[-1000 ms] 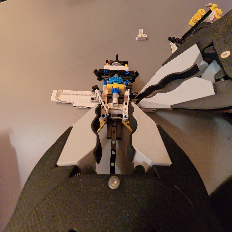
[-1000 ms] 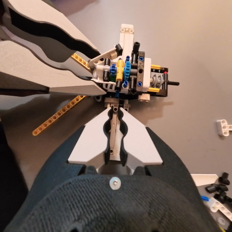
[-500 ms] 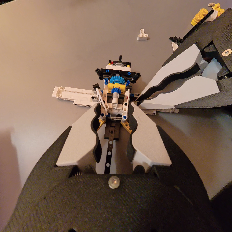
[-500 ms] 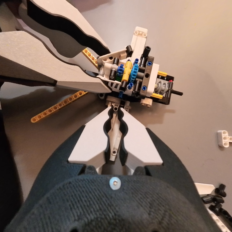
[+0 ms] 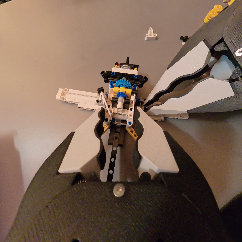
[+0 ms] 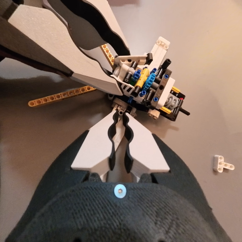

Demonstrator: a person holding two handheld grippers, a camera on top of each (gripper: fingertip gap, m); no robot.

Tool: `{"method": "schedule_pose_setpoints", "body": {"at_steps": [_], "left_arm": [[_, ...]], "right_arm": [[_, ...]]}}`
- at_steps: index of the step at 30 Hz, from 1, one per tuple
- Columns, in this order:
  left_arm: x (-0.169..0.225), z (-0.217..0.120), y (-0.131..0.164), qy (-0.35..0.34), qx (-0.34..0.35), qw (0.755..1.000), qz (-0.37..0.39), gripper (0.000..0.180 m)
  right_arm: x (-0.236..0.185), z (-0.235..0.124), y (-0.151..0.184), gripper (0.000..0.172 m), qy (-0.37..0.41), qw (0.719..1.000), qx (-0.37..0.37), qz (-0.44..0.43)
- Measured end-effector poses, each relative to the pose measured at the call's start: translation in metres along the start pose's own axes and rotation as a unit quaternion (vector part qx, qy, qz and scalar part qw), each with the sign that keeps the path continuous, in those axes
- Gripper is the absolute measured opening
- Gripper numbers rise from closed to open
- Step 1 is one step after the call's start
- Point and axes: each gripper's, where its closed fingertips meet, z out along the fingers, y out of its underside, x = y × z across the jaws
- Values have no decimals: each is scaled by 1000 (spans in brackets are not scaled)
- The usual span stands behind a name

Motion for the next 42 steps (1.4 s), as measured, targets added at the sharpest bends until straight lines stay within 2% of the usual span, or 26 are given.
{"method": "schedule_pose_setpoints", "body": {"at_steps": [3,6,8,11,15,22,27,32,34,35,39,42], "left_arm": [[0,0,0,-2,0,1000,0,47],[-1,1,-1,-6,2,1000,0,47],[-2,1,-1,-13,2,1000,0,47],[-4,2,-2,-15,4,1000,-5,47],[-5,2,-1,-17,4,1000,-3,48],[-7,2,1,-27,2,1000,2,49],[-7,3,1,-31,1,999,7,50],[-8,3,0,-20,-1,1000,9,49],[-7,3,0,-19,-1,1000,12,50],[-7,3,0,-17,1,1000,12,50],[-7,3,-1,-15,2,1000,16,50],[-7,5,-3,-19,9,999,24,49]], "right_arm": [[-1,0,0,4,-18,1000,-9,-15],[-1,-1,0,4,-35,999,-10,7],[0,-1,-1,4,-47,997,-5,55],[5,1,-3,4,-59,980,1,190],[2,3,-4,5,8,993,-3,121],[-2,3,-6,4,-28,998,37,44],[-4,2,-6,3,-67,996,53,31],[1,2,-4,5,-48,997,40,47],[-1,-2,-3,11,-50,996,35,59],[0,-6,-2,8,-45,996,44,66],[19,-25,-3,10,-26,984,103,145],[27,-19,3,13,-9,978,98,186]]}}
